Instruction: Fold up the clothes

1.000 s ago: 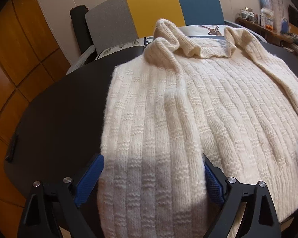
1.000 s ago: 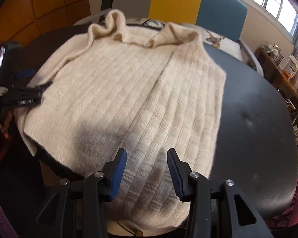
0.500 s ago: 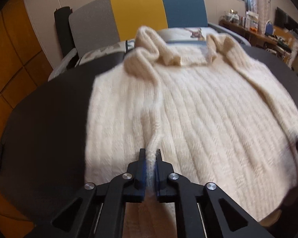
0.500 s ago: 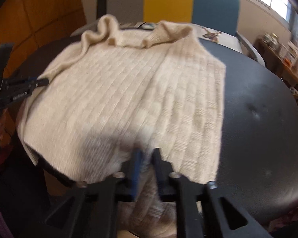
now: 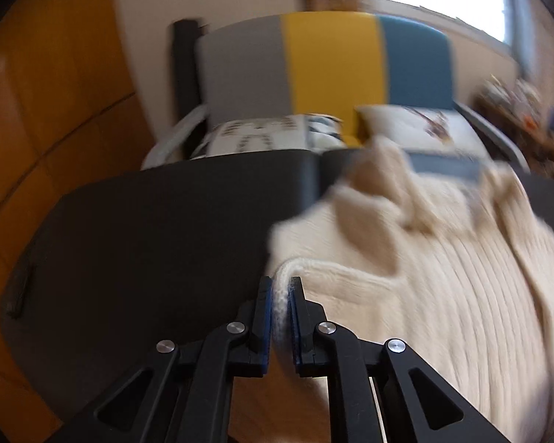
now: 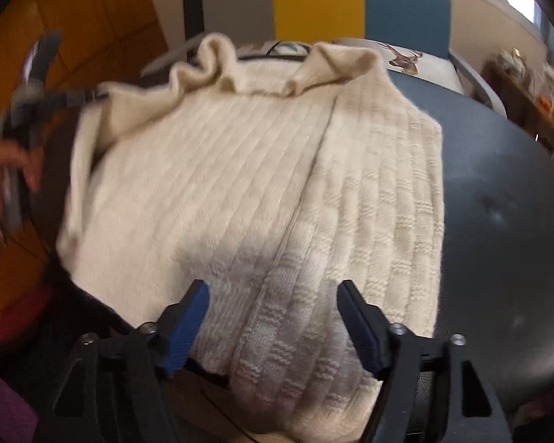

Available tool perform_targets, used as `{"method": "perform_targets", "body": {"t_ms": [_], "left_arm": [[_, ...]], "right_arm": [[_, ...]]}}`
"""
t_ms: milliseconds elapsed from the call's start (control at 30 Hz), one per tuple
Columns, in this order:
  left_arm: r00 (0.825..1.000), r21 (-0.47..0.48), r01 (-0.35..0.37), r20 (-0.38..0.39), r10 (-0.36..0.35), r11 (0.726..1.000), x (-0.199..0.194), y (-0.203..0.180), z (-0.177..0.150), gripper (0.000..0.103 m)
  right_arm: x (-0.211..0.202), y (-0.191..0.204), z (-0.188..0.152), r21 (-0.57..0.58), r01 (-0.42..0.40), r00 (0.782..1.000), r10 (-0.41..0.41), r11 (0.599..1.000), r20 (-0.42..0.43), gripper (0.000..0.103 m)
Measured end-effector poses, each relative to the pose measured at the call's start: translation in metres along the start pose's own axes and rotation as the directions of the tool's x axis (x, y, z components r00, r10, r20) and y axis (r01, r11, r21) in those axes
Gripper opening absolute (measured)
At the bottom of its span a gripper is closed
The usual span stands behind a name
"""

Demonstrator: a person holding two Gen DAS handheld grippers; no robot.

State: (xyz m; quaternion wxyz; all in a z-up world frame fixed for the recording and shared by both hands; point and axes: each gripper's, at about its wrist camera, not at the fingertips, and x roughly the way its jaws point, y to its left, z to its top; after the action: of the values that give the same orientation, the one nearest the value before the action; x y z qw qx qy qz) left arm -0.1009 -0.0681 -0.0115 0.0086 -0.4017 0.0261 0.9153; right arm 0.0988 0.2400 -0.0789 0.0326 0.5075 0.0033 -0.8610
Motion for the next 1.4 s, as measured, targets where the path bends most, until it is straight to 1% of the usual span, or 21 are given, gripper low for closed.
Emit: {"method": "perform_targets", "body": {"t_ms": [67, 133, 167, 300, 333, 367, 500, 533, 567, 600, 633, 700, 733, 833, 900, 1033, 1100, 1133, 1167, 1300, 1400], "left_arm": [[0.999, -0.081, -0.037, -0.017, 0.035, 0.996, 0.011, 0.021, 0.017, 0.033], [0.998, -0.161, -0.059, -0.032, 0.055, 0.985, 0.014, 0.042, 0.025, 0.04], [0.998, -0.178, -0.066, -0.026, 0.063, 0.982, 0.012, 0.048, 0.025, 0.045], [0.995, -0.161, -0.087, 0.036, 0.094, 0.983, -0.001, 0.048, 0.018, 0.059], [0.993, -0.157, -0.093, 0.051, 0.102, 0.983, -0.004, 0.048, 0.016, 0.07], [0.993, -0.139, -0.086, 0.064, 0.096, 0.987, -0.008, 0.043, 0.012, 0.076], [0.997, -0.048, -0.004, 0.074, 0.007, 0.999, -0.021, 0.012, -0.003, 0.078], [0.996, -0.03, 0.02, 0.085, -0.018, 0.999, -0.026, 0.002, -0.008, 0.078], [0.995, -0.012, 0.035, 0.098, -0.034, 0.999, -0.032, -0.009, -0.012, 0.078], [0.993, 0.013, 0.043, 0.108, -0.044, 0.999, -0.038, -0.022, -0.016, 0.078], [0.992, 0.045, 0.053, 0.11, -0.058, 0.998, -0.042, -0.036, -0.021, 0.078], [0.988, 0.109, 0.1, 0.109, -0.111, 0.989, -0.048, -0.064, -0.029, 0.078], [0.986, 0.14, 0.116, 0.107, -0.132, 0.983, -0.048, -0.077, -0.034, 0.079], [0.983, 0.229, 0.133, 0.098, -0.158, 0.964, -0.04, -0.113, -0.049, 0.08], [0.984, 0.276, 0.137, 0.075, -0.164, 0.951, -0.026, -0.131, -0.059, 0.08], [0.991, 0.361, 0.109, 0.036, -0.13, 0.926, 0.0, -0.151, -0.077, 0.08], [0.992, 0.372, 0.101, 0.034, -0.122, 0.923, 0.011, -0.15, -0.088, 0.081], [0.991, 0.363, 0.107, 0.04, -0.131, 0.925, 0.013, -0.148, -0.094, 0.082], [0.989, 0.348, 0.118, 0.042, -0.141, 0.93, 0.013, -0.146, -0.095, 0.085], [0.99, 0.317, 0.129, 0.017, -0.141, 0.94, 0.02, -0.144, -0.091, 0.09], [0.989, 0.298, 0.138, 0.014, -0.149, 0.945, 0.022, -0.142, -0.09, 0.091]], "right_arm": [[0.011, 0.012, -0.003, -0.063, 0.095, 0.995, -0.097, 0.994, -0.03, 0.074], [0.014, 0.013, -0.006, -0.069, 0.133, 0.99, -0.136, 0.989, -0.042, 0.074], [0.015, 0.013, -0.008, -0.067, 0.145, 0.988, -0.149, 0.987, -0.043, 0.074], [0.016, 0.008, -0.008, -0.048, 0.126, 0.99, -0.128, 0.991, -0.052, 0.076], [0.016, 0.007, -0.008, -0.049, 0.12, 0.991, -0.122, 0.992, -0.051, 0.076], [0.017, 0.006, -0.007, -0.047, 0.115, 0.992, -0.117, 0.992, -0.052, 0.076], [0.02, 0.0, -0.004, -0.031, 0.104, 0.992, -0.106, 0.994, -0.069, 0.08], [0.019, -0.002, -0.003, -0.023, 0.106, 0.992, -0.107, 0.994, -0.072, 0.08], [0.018, -0.003, -0.002, -0.011, 0.109, 0.991, -0.11, 0.994, -0.073, 0.077], [0.015, -0.005, -0.001, 0.008, 0.118, 0.991, -0.117, 0.993, -0.066, 0.058], [0.011, -0.009, -0.001, 0.03, 0.123, 0.991, -0.121, 0.992, -0.054, 0.035], [0.005, -0.018, -0.001, 0.061, 0.111, 0.993, -0.108, 0.992, -0.045, 0.016], [0.003, -0.023, -0.001, 0.076, 0.105, 0.994, -0.102, 0.992, -0.04, 0.014], [-0.003, -0.028, -0.003, 0.115, 0.083, 0.996, -0.08, 0.99, -0.03, 0.012], [-0.012, -0.03, -0.001, 0.136, 0.062, 0.998, -0.061, 0.989, -0.006, 0.012], [-0.033, -0.044, 0.014, 0.181, 0.016, 0.999, -0.024, 0.983, 0.042, 0.011], [-0.045, -0.06, 0.022, 0.18, 0.04, 0.997, -0.053, 0.983, 0.065, 0.011], [-0.048, -0.07, 0.026, 0.175, 0.068, 0.994, -0.082, 0.982, 0.073, 0.011], [-0.05, -0.081, 0.03, 0.178, 0.086, 0.992, -0.101, 0.98, 0.077, 0.011], [-0.055, -0.141, 0.047, 0.259, 0.067, 0.988, -0.101, 0.963, 0.12, 0.011], [-0.05, -0.183, 0.064, 0.307, 0.107, 0.982, -0.149, 0.946, 0.119, 0.012]]}}
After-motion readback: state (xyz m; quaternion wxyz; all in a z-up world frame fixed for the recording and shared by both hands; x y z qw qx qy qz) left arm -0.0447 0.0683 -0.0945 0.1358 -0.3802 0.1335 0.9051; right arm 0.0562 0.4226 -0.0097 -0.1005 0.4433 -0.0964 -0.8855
